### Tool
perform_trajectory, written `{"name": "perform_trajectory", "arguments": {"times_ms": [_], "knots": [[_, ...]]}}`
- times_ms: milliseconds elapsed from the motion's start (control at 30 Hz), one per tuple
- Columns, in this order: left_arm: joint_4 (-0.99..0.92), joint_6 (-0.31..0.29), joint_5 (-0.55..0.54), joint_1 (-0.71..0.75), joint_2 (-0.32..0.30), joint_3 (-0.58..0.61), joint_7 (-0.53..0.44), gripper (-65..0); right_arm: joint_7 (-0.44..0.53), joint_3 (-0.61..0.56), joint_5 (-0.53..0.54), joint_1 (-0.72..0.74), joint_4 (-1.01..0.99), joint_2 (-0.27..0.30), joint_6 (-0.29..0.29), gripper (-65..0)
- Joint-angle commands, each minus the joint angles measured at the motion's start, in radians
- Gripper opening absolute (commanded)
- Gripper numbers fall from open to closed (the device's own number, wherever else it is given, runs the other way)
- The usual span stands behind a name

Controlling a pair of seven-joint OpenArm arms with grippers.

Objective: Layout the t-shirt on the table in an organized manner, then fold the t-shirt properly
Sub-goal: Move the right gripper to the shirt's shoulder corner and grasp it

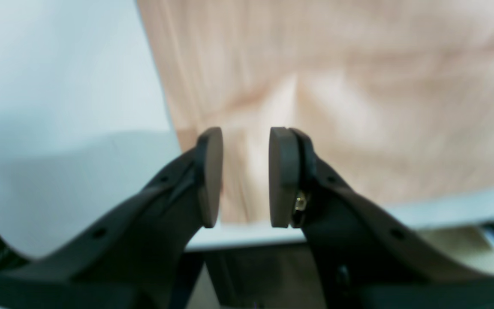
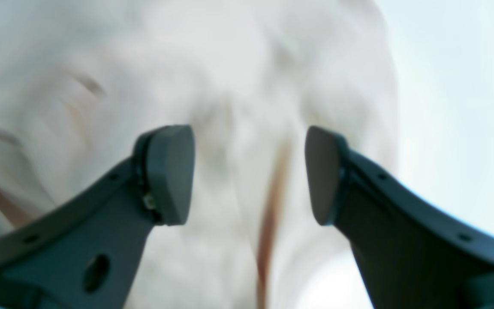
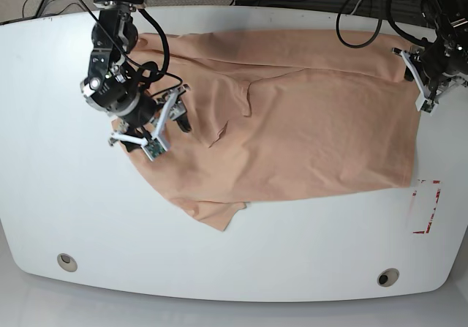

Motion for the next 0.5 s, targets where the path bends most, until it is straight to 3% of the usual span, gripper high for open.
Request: {"name": "perform_trajectory", "arguments": {"times_ms": [0, 467], "knots": [[0.020, -0.001, -0.005, 0.026, -0.014, -0.012, -0.015, -49.0, 0.018, 0.050, 0.012, -0.064, 0.073, 0.009, 0.000, -28.4], [-0.023, -0.001, 0.000, 0.099, -0.018, -0.012, -0.077, -49.0, 0.022, 0.245, 0.021, -0.311, 0.090, 0.039, 0.000, -28.5]]}}
